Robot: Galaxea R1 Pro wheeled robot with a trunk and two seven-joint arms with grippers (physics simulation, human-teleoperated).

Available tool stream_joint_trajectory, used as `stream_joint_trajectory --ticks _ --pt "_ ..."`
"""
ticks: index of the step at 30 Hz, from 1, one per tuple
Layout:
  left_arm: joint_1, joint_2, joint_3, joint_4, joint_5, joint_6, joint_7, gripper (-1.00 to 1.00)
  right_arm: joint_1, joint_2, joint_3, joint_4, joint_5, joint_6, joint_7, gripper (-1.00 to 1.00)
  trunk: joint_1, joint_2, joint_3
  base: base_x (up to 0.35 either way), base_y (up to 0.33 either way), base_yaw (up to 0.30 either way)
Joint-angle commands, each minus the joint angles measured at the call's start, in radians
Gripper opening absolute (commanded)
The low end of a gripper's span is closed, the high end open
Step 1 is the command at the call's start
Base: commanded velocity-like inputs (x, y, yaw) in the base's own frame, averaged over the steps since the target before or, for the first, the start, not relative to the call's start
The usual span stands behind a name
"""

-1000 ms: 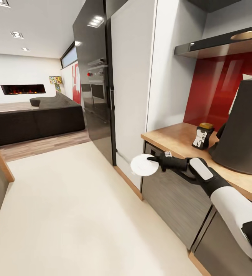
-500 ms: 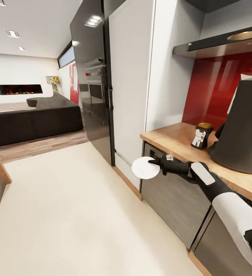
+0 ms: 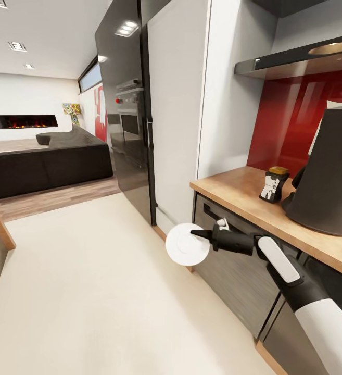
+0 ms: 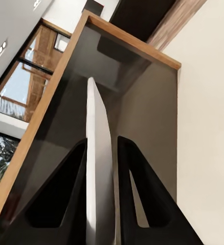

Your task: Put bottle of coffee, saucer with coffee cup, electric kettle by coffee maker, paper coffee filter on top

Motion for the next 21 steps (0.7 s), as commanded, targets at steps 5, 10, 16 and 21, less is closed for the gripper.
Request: stream_joint_trajectory --ticks 5,10,16,21 --pt "0.0 0.0 -0.008 0.0 0.006 -0.006 0.0 1.0 0.012 -0.005 -0.003 -0.003 0.004 0.001 0.011 -1.0 0.0 0.0 -0.001 0.0 0.0 0.0" --pt "0.0 0.0 -0.008 0.0 0.006 -0.006 0.001 1.0 0.02 -0.024 -0.033 -0.004 0.004 0.003 0.012 -1.0 0.0 0.0 -0.001 0.0 0.0 0.0" --pt "0.0 0.0 -0.008 0.0 0.006 -0.006 0.001 1.0 0.021 -0.045 -0.042 -0.003 0.003 0.003 0.013 -1.0 0.0 0.0 -0.001 0.0 0.0 -0.056" --pt "0.0 0.0 -0.008 0.0 0.006 -0.006 0.001 1.0 0.022 -0.048 -0.041 -0.003 0.003 0.003 0.014 -1.0 0.0 0.0 -0.001 0.0 0.0 -0.146"
